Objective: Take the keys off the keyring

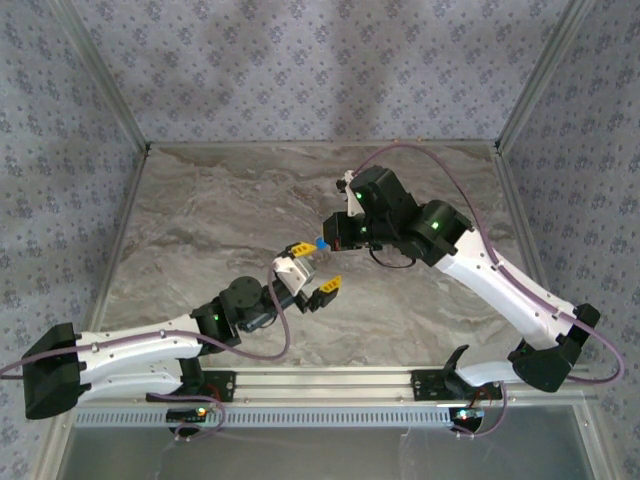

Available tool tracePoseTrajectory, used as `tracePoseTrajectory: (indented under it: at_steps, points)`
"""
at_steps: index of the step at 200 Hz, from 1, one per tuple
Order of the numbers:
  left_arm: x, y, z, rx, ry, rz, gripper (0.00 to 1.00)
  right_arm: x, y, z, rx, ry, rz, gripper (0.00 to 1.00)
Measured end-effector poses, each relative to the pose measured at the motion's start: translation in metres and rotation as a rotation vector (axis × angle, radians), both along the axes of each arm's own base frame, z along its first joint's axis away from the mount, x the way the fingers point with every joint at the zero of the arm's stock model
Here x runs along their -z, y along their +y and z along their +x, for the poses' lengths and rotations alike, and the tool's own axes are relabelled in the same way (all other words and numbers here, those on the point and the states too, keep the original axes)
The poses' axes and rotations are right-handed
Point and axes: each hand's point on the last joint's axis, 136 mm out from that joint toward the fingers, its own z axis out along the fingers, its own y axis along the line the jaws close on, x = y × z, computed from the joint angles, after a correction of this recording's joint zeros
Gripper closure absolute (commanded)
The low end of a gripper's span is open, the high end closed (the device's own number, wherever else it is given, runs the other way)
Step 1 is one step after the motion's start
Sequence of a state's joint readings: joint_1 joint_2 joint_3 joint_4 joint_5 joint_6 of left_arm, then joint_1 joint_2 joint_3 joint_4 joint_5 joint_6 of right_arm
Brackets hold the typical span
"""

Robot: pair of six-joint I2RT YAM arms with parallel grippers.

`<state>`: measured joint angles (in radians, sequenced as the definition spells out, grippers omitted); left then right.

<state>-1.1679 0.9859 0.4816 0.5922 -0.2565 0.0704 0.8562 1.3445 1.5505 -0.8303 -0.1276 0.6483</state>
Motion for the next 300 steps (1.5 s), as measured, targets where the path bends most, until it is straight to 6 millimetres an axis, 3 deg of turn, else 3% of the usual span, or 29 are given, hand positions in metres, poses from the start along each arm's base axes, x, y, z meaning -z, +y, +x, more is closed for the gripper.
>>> tracePoseTrajectory:
  at_steps: [77, 119, 183, 300]
  points:
    - [-0.002, 0.004, 0.007, -0.037, 0.008, -0.019, 0.21, -0.003, 0.002, 0.000, -0.002, -0.008, 0.018, 0.98]
    - [0.003, 0.000, 0.006, -0.021, 0.023, -0.013, 0.28, 0.000, 0.002, -0.001, 0.005, 0.004, 0.023, 0.98]
    - [-0.011, -0.006, 0.000, 0.028, 0.030, -0.051, 0.37, 0.002, 0.001, -0.002, 0.007, 0.010, 0.020, 0.99]
    - [-0.013, -0.008, -0.001, 0.039, 0.056, -0.073, 0.38, -0.005, -0.001, -0.003, 0.012, 0.000, 0.040, 1.00]
